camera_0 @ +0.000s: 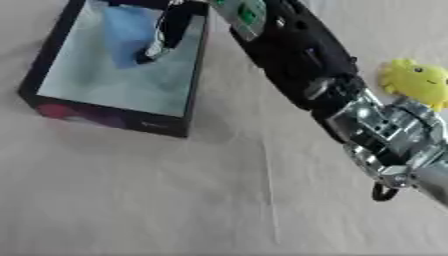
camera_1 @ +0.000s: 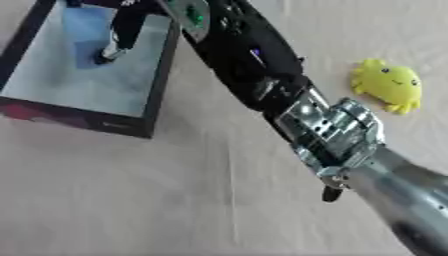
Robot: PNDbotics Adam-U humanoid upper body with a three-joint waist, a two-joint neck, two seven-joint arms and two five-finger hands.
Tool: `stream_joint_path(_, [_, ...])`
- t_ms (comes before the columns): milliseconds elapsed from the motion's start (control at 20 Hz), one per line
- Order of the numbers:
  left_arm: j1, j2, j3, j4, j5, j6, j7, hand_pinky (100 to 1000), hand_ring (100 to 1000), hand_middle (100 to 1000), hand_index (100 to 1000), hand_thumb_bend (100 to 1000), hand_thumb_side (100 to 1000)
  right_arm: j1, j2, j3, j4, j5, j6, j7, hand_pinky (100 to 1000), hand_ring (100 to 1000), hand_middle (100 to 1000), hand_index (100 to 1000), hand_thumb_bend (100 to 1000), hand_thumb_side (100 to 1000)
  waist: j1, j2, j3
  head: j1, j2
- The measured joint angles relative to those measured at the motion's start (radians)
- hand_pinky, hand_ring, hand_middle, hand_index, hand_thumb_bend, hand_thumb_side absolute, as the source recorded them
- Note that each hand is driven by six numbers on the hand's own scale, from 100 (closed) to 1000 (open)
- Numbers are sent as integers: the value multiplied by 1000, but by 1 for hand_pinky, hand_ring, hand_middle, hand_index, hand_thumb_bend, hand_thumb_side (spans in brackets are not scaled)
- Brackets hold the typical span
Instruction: Pick up objects on the table and place them in the box.
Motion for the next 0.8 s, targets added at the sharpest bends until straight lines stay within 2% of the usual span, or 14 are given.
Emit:
stream_joint_path(100, [0, 0, 0, 0, 0, 0, 0, 804, 660, 798, 833, 413, 702, 0, 0, -3, 0, 19, -8, -10, 957, 944, 894, 939, 615, 465, 2, 1, -4, 0, 0])
stream_joint_path(400, [2, -3, 0, 1, 0, 1, -1, 804, 659, 797, 833, 412, 699, 3, -2, -11, -8, 26, -7, -59, 944, 909, 859, 913, 532, 426, 5, 2, -16, 7, 0])
stream_joint_path(450, [4, -4, 0, 1, 0, 1, -1, 804, 659, 797, 833, 413, 700, 3, -5, -12, -13, 19, -3, -67, 939, 897, 847, 903, 471, 415, 5, 2, -18, 10, 0])
stream_joint_path(500, [7, -4, 0, 1, 0, 1, -1, 804, 659, 797, 833, 412, 698, 3, -10, -12, -21, 11, 4, -74, 938, 891, 839, 899, 510, 401, 5, 2, -21, 14, 1])
stream_joint_path(800, [24, -4, 6, 6, 0, 1, 1, 804, 658, 797, 833, 411, 697, 20, -90, -22, -84, -97, 64, -95, 937, 861, 797, 880, 483, 329, 5, -14, -52, 37, 1])
